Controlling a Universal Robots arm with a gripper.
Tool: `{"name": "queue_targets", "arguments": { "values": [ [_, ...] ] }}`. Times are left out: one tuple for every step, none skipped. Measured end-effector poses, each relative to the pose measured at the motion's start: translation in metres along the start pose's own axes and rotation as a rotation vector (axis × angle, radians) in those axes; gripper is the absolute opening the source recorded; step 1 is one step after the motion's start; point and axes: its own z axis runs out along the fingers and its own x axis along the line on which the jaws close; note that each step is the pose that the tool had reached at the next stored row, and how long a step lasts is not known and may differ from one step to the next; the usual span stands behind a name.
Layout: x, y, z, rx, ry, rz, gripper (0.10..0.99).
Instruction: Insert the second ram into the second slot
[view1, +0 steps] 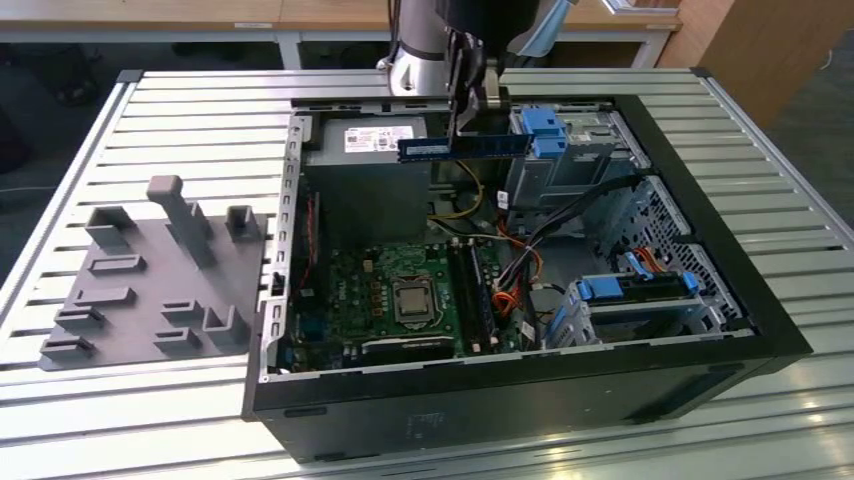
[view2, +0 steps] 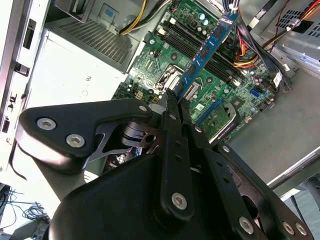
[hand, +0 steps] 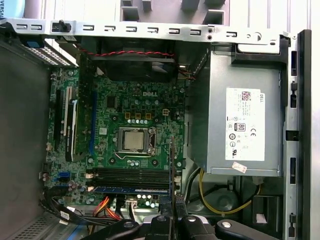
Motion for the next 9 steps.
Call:
{"name": "queue_targets", "arguments": {
  "values": [
    [0.0002, 0.0, 0.0, 0.0, 0.0001, 0.0, 0.137],
    [0.0004, 0.0, 0.0, 0.0, 0.0001, 0.0, 0.137],
    [0.0006, 0.0, 0.0, 0.0, 0.0001, 0.0, 0.137],
    [0.0007, 0.0, 0.0, 0.0, 0.0001, 0.0, 0.137],
    [0.0008, 0.0, 0.0, 0.0, 0.0001, 0.0, 0.137],
    [0.0011, 0.0, 0.0, 0.0, 0.0002, 0.0, 0.137],
    [0.0013, 0.0, 0.0, 0.0, 0.0001, 0.0, 0.137],
    [0.0015, 0.0, 0.0, 0.0, 0.0001, 0.0, 0.137],
    [0.0017, 0.0, 0.0, 0.0, 0.0002, 0.0, 0.137]
  ]
}}
